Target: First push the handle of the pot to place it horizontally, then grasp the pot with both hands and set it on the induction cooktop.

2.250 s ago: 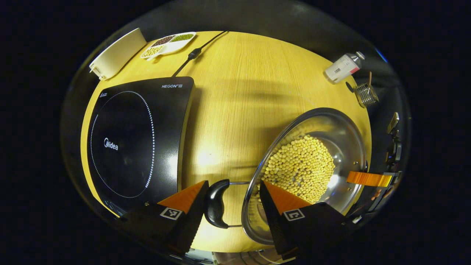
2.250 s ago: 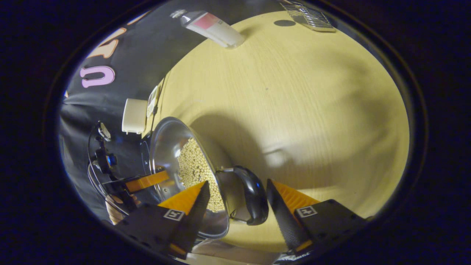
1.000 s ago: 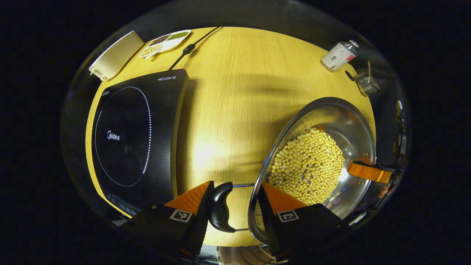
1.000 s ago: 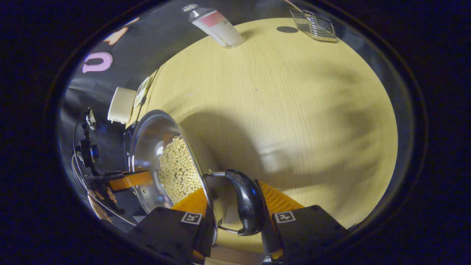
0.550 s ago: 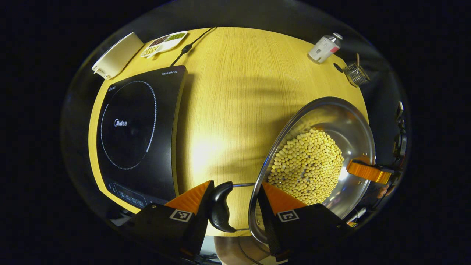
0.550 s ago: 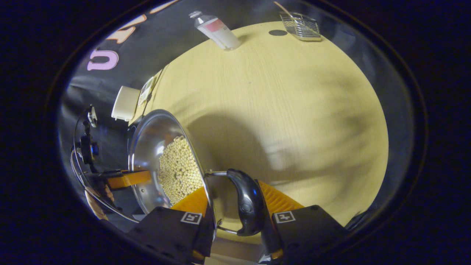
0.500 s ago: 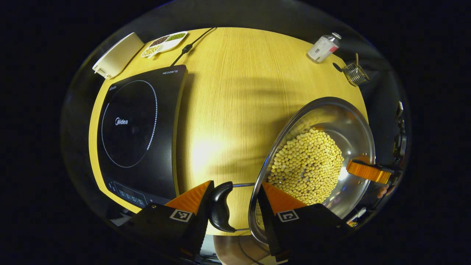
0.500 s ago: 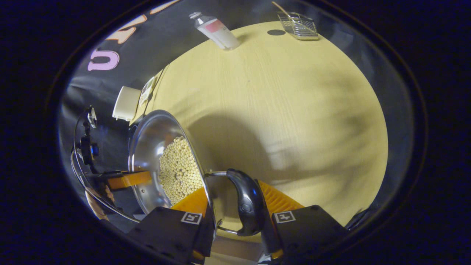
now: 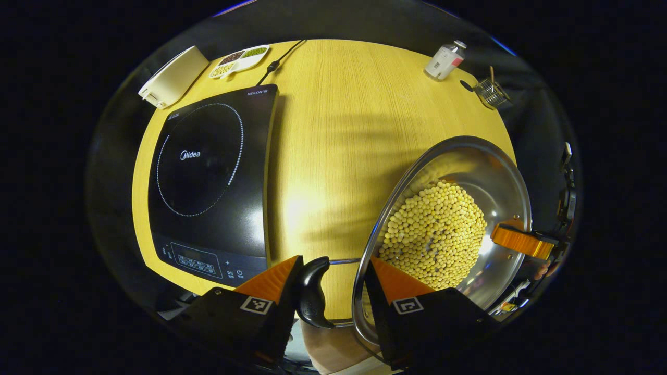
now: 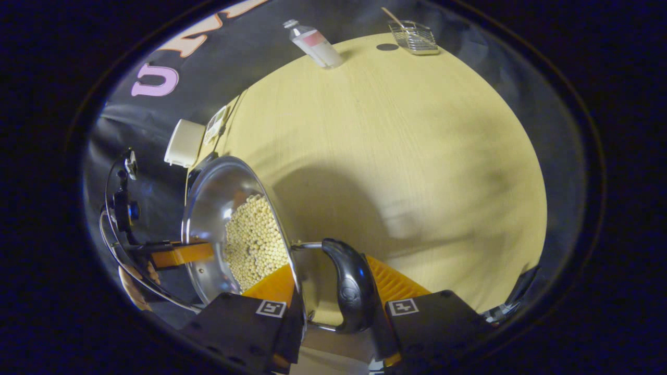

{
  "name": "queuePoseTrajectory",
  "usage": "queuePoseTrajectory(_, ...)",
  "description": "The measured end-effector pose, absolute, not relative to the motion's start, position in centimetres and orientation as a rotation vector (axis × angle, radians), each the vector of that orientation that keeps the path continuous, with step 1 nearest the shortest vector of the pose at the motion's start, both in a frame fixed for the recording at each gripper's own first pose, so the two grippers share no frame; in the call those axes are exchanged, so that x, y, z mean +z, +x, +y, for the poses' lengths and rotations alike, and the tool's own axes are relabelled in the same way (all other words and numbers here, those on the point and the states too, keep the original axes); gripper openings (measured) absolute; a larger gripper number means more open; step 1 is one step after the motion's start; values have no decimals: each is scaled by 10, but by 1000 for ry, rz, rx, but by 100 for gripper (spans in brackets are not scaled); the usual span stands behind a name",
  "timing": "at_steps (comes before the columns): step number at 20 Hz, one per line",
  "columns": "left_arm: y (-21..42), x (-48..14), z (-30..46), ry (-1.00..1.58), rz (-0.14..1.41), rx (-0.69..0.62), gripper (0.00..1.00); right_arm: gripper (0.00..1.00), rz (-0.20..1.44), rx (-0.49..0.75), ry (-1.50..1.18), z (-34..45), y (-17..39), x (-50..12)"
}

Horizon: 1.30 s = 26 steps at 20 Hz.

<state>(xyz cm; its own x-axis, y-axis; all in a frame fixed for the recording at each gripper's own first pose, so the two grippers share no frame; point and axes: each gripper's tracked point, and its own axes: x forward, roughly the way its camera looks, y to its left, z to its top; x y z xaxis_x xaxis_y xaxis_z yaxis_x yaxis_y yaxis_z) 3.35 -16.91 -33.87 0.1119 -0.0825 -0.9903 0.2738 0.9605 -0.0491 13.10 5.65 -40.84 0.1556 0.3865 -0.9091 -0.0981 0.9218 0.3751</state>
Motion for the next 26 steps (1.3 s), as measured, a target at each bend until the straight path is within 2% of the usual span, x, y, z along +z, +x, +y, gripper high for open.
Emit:
queuePoseTrajectory(1,32,-338,-163,163,1435,-273,69,51,1371,340,253,60,124,-406)
queuePoseTrajectory(2,32,-337,-157,167,1433,-286,69,51,1368,327,257,64,117,-404)
queuePoseTrajectory(3,31,-336,-151,173,1430,-300,69,56,1364,312,262,69,109,-401)
queuePoseTrajectory(4,33,-335,-145,177,1425,-316,71,51,1358,297,266,74,103,-399)
queuePoseTrajectory(5,34,-334,-138,182,1420,-333,69,56,1349,277,270,81,97,-396)
queuePoseTrajectory(6,36,-333,-131,186,1412,-349,71,56,1334,259,267,87,93,-393)
queuePoseTrajectory(14,60,-317,-67,222,1352,-475,69,57,1261,154,304,152,50,-370)
queuePoseTrajectory(15,62,-315,-60,227,1341,-491,69,51,1251,144,307,161,45,-368)
queuePoseTrajectory(18,68,-310,-37,233,1322,-529,70,51,1226,117,310,184,29,-362)
queuePoseTrajectory(19,70,-309,-29,232,1317,-539,70,56,1215,109,307,192,26,-359)
queuePoseTrajectory(20,72,-309,-22,231,1311,-551,70,51,1205,102,305,200,24,-356)
queuePoseTrajectory(23,83,-306,5,234,1290,-568,69,51,1184,97,300,229,20,-356)
queuePoseTrajectory(24,87,-305,13,234,1284,-569,69,56,1177,100,298,240,20,-356)
queuePoseTrajectory(25,93,-304,23,230,1274,-568,69,51,1169,104,298,250,19,-354)
queuePoseTrajectory(26,99,-303,30,226,1266,-566,69,51,1164,108,296,260,19,-353)
